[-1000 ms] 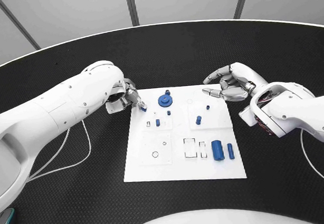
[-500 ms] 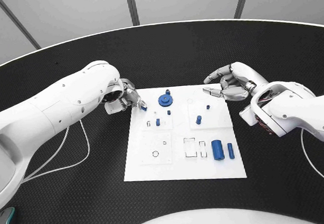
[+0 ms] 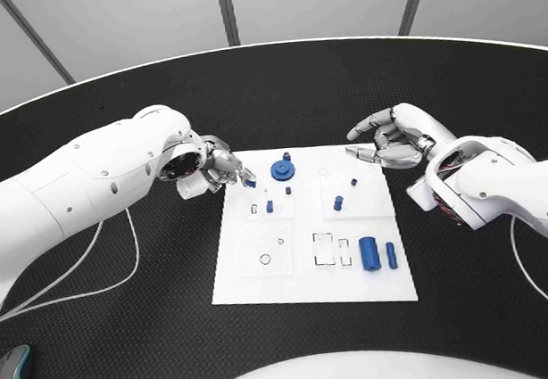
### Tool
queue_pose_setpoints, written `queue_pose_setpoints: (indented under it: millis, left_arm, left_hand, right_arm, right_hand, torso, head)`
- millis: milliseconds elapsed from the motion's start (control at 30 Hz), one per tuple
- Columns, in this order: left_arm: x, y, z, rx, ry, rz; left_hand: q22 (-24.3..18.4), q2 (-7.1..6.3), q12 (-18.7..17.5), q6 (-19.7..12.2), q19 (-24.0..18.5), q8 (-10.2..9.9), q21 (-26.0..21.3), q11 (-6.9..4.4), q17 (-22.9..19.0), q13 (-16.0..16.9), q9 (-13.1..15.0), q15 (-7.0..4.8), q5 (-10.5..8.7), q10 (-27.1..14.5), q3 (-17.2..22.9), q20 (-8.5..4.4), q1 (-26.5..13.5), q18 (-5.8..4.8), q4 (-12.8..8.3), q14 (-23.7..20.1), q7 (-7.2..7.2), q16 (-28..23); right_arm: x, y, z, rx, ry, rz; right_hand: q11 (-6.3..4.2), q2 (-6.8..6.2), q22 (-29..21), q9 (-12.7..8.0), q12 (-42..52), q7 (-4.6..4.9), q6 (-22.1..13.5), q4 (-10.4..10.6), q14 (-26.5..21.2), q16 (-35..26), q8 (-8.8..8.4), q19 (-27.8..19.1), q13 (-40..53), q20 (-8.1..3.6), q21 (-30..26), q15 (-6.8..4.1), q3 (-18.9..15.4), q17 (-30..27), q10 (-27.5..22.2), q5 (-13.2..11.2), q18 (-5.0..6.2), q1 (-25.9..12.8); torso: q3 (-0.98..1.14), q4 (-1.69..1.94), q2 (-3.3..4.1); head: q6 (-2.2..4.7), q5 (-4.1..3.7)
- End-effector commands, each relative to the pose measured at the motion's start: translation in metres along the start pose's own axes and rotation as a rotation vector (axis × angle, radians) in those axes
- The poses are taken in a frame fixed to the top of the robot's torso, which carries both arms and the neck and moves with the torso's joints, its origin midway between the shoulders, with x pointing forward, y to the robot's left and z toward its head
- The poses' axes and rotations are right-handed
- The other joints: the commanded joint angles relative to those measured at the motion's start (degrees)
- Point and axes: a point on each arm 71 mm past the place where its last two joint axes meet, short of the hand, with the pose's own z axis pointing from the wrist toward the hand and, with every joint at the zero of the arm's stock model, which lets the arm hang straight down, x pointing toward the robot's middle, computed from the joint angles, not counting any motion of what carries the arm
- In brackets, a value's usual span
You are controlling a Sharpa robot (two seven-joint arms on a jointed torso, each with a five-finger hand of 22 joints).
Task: Assemble the parts on the task board
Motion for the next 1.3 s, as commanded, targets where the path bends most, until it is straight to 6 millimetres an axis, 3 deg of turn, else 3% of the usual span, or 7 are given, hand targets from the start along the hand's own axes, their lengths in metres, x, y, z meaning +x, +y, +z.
queue_pose_setpoints:
  millis: [33,300,533,900,1300]
  left_arm:
    - [0.003,-0.002,-0.005,0.022,-0.035,0.034]
    - [0.008,0.001,-0.011,0.042,-0.095,0.087]
    - [0.019,0.007,-0.010,0.036,-0.126,0.129]
    - [0.039,0.014,-0.001,0.021,-0.112,0.141]
    - [0.046,0.016,0.005,0.003,-0.098,0.181]
  left_hand:
    - [0.1,-0.10,0.7,0.0,0.4,0.8,0.3,-0.33,12.1,0.5,0.4,-0.51,1.18,1.0,7.5,-0.23,-1.1,0.01,-7.2,5.1,-0.45,0.2]
    - [0.3,-0.41,1.5,0.1,0.5,1.4,0.4,-0.50,12.2,1.3,0.7,-0.66,2.38,1.7,7.9,-0.35,-1.8,-0.01,-7.7,5.1,-0.63,0.2]
    - [0.5,-0.54,1.9,0.2,0.6,1.6,0.5,-0.59,12.2,1.8,0.8,-0.74,2.74,2.0,8.1,-0.40,-2.1,-0.05,-7.9,5.1,-0.73,0.2]
    - [0.5,-0.79,2.4,0.4,0.7,2.2,0.5,-0.77,12.2,2.4,0.9,-0.89,3.48,2.6,8.4,-0.51,-2.8,-0.06,-8.2,5.2,-0.93,0.3]
    - [0.6,-0.94,2.6,0.5,0.7,2.6,0.6,-0.90,12.2,2.5,1.1,-1.01,4.29,2.9,8.7,-0.59,-3.4,-0.07,-8.4,5.2,-1.07,0.3]
  right_arm:
    - [0.000,0.000,0.000,0.000,0.001,0.000]
    - [0.000,0.000,0.001,-0.001,0.002,0.000]
    - [0.001,0.000,0.001,-0.002,0.003,0.000]
    - [0.002,0.000,0.002,-0.003,0.004,0.000]
    - [0.002,0.000,0.003,-0.004,0.005,-0.001]
  right_hand:
    - [-0.29,0.48,9.5,0.0,0.2,-0.14,-0.1,0.4,5.2,-0.1,0.21,3.0,6.8,-0.26,-0.1,-0.39,-0.1,11.1,0.2,0.1,0.60,-0.1]
    - [-0.29,0.52,9.5,0.0,0.2,-0.14,-0.1,0.5,5.2,-0.1,0.23,3.0,6.8,-0.27,-0.1,-0.40,-0.1,11.2,0.2,0.5,0.60,-0.1]
    - [-0.29,0.53,9.5,0.0,0.2,-0.14,-0.1,0.5,5.2,-0.1,0.23,3.0,6.8,-0.28,-0.2,-0.40,-0.1,11.2,0.2,0.6,0.62,0.0]
    - [-0.30,0.54,9.5,0.0,0.2,-0.14,-0.1,0.5,5.2,-0.2,0.24,3.0,6.8,-0.28,-0.2,-0.40,0.0,11.1,0.1,0.8,0.61,0.0]
    - [-0.30,0.55,9.5,0.0,0.2,-0.14,-0.1,0.5,5.2,-0.1,0.24,3.0,6.8,-0.28,-0.2,-0.40,0.0,11.1,0.2,0.9,0.62,0.0]
  torso:
    - [-0.10,0.20,-0.23]
    - [-0.19,0.14,-0.18]
    - [-0.08,0.15,-0.17]
    - [-0.08,0.02,-0.08]
    - [0.02,-0.01,-0.02]
  head:
    - [-0.19,0.12]
    - [-0.17,0.35]
    - [-0.17,0.56]
    - [-0.05,0.64]
    - [-0.11,0.53]
